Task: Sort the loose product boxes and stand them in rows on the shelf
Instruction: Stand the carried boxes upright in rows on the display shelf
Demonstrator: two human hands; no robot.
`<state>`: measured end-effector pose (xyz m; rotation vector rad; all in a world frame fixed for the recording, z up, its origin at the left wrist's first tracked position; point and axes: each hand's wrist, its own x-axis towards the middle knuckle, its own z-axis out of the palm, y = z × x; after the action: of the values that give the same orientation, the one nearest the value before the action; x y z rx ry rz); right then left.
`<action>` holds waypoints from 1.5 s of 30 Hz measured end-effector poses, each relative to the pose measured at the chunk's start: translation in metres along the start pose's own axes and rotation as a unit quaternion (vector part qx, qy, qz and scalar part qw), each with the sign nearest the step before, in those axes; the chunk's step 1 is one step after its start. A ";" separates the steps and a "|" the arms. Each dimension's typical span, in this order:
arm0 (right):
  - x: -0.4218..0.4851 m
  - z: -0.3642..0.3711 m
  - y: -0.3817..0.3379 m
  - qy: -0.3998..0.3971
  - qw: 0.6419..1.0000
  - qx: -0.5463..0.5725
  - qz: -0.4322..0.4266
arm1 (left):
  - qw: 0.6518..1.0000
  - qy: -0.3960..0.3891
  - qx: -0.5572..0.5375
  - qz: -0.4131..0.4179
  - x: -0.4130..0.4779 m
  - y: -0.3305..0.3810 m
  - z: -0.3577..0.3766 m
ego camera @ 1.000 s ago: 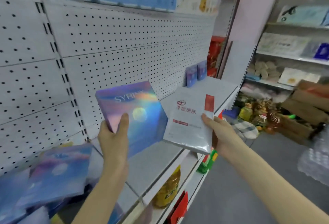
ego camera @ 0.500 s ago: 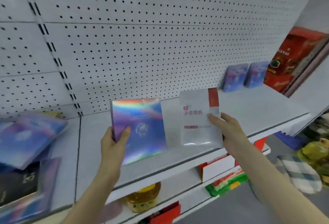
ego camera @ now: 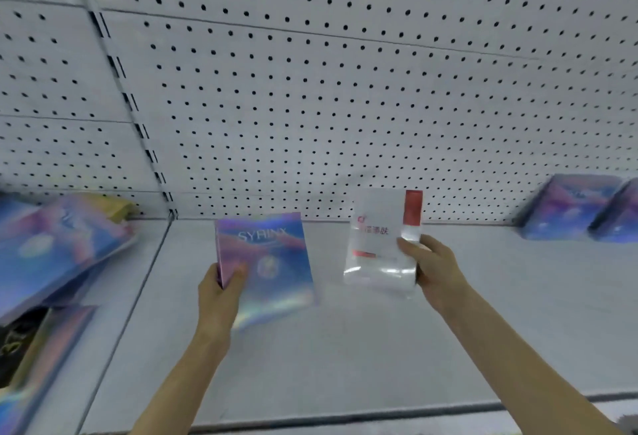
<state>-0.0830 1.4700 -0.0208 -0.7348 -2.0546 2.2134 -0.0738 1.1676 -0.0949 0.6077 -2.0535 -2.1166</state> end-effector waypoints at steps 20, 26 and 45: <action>0.131 0.009 0.007 -0.023 0.966 -0.184 -0.182 | 0.972 0.132 0.185 0.066 0.004 -0.025 0.028; 0.148 -0.005 0.000 -0.034 0.972 -0.175 -0.154 | 0.971 0.124 0.185 0.093 0.005 -0.027 0.027; 0.156 -0.030 0.002 0.006 0.961 -0.227 -0.155 | 0.974 0.106 0.172 0.104 0.003 -0.025 0.026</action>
<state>-0.2105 1.5498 -0.0719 -0.3967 -2.4990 1.5889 -0.0818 1.1920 -0.1208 0.5981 -2.2601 -1.5256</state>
